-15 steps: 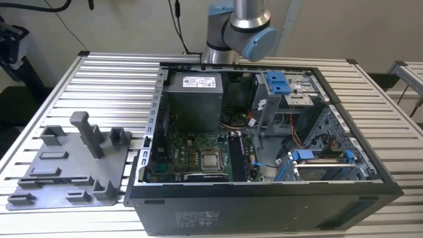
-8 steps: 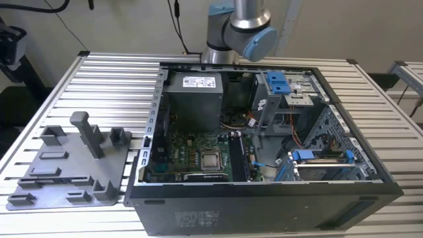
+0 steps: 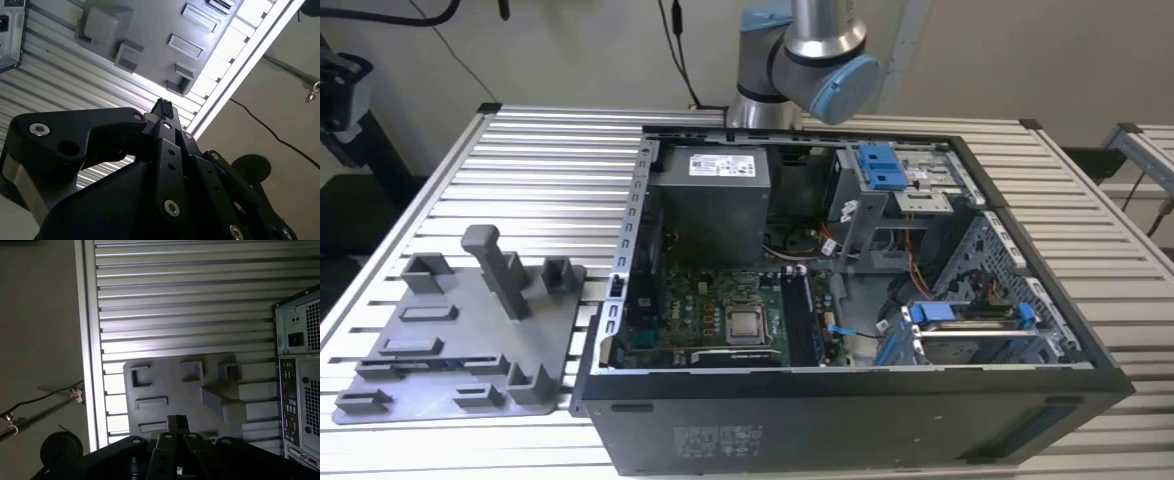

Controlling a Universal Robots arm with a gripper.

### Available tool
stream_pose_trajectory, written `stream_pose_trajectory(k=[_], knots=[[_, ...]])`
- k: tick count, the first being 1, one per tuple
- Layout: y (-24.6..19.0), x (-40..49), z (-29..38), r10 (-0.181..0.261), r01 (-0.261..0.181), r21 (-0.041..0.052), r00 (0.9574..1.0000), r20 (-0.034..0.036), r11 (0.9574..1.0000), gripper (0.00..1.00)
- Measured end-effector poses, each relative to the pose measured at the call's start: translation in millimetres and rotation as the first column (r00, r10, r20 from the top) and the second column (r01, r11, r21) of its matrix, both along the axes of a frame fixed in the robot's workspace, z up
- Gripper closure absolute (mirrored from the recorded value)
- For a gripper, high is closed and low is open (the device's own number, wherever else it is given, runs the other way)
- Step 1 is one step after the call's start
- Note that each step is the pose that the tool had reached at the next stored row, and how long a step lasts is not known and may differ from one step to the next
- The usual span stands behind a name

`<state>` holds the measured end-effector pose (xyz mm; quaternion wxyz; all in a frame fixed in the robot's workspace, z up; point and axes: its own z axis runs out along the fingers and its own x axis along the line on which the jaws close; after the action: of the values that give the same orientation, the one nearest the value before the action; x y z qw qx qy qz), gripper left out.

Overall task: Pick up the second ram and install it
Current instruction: 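Reach for the second ram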

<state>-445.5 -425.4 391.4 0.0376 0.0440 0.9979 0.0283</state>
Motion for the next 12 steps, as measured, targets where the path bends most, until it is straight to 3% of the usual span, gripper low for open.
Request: stream_pose_trajectory(k=[6, 7, 11, 12], knots=[[-0.2, 0.7, -0.1, 0.0, 0.0, -0.0001, 1.0, -0.0003, 1.0, 0.89], [-0.6, 3.0, -0.4, 0.0, 0.0, 0.0, 1.0, -0.0057, 1.0, 0.89], [-2.1, 7.3, -1.5, 0.0, 0.0, -0.0001, 0.9991, -0.0432, 1.0, 0.89], [-2.6, 7.8, -2.8, 0.0, 0.0, 0.0001, 0.9989, -0.0471, 1.0, 0.89]])
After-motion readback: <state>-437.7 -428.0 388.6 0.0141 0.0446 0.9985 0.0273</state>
